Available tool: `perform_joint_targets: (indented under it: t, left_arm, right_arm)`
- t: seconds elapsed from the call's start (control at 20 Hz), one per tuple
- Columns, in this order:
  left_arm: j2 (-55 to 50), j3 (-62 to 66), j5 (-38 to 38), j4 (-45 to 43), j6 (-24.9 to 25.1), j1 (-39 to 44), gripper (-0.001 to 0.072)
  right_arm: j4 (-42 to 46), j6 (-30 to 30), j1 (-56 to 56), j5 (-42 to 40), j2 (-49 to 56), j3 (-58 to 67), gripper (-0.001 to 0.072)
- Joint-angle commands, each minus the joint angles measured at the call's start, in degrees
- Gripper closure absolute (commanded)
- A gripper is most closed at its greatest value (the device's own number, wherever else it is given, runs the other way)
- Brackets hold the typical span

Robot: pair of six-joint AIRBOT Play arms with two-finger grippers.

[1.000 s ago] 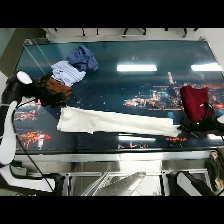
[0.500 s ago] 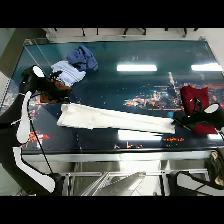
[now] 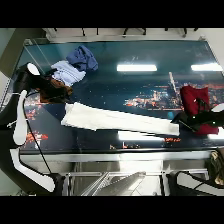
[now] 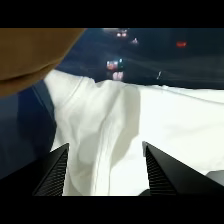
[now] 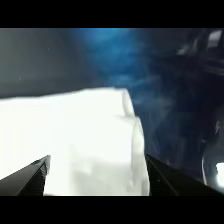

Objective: Fold the shirts.

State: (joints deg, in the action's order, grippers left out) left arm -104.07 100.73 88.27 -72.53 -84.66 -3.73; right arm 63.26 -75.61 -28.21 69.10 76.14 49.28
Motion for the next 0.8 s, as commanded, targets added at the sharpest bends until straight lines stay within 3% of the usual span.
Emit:
perform_joint_targets:
  t: [0.0, 0.15, 0.25, 0.55, 0.6, 0.65, 0.7, 0.75]
  left_arm:
    - [4.98, 0.07, -0.94, 0.04, -2.01, -1.55, 0.0195]
    - [8.87, 0.07, -0.70, 0.17, -2.03, -1.51, 0.0217]
    - [10.86, 0.07, -0.39, 0.48, -1.42, -0.46, 0.0696]
    - [11.74, 0.00, -0.83, 0.48, -0.87, 3.85, 0.0696]
    - [11.28, -0.02, -0.68, 0.48, -0.87, 4.70, 0.0695]
    - [10.91, -0.04, -0.13, 0.48, -0.85, 5.55, 0.0696]
    - [10.49, -0.07, 0.46, 0.48, -0.85, 6.60, 0.0696]
    - [10.25, -0.07, 0.79, 0.50, -0.85, 7.63, 0.0695]
  right_arm:
    - [-5.51, 6.60, -4.57, 5.86, 1.18, 0.33, 0.0002]
    - [-1.86, 8.46, -5.11, 4.15, 2.36, 0.33, 0.0002]
    - [-6.01, 11.17, -5.75, 3.52, 5.38, 0.33, 0.0002]
    - [-16.22, 16.61, -2.51, 4.50, 13.27, 0.28, 0.0018]
    - [-16.20, 16.74, -1.40, 3.72, 13.25, 0.31, 0.0185]
    - [-16.22, 17.31, -0.72, 3.06, 12.94, 0.35, 0.0597]
    - [-16.20, 17.51, -0.68, 2.84, 12.20, 0.35, 0.0692]
    - [-16.13, 17.11, -0.79, 3.06, 10.69, 0.35, 0.0693]
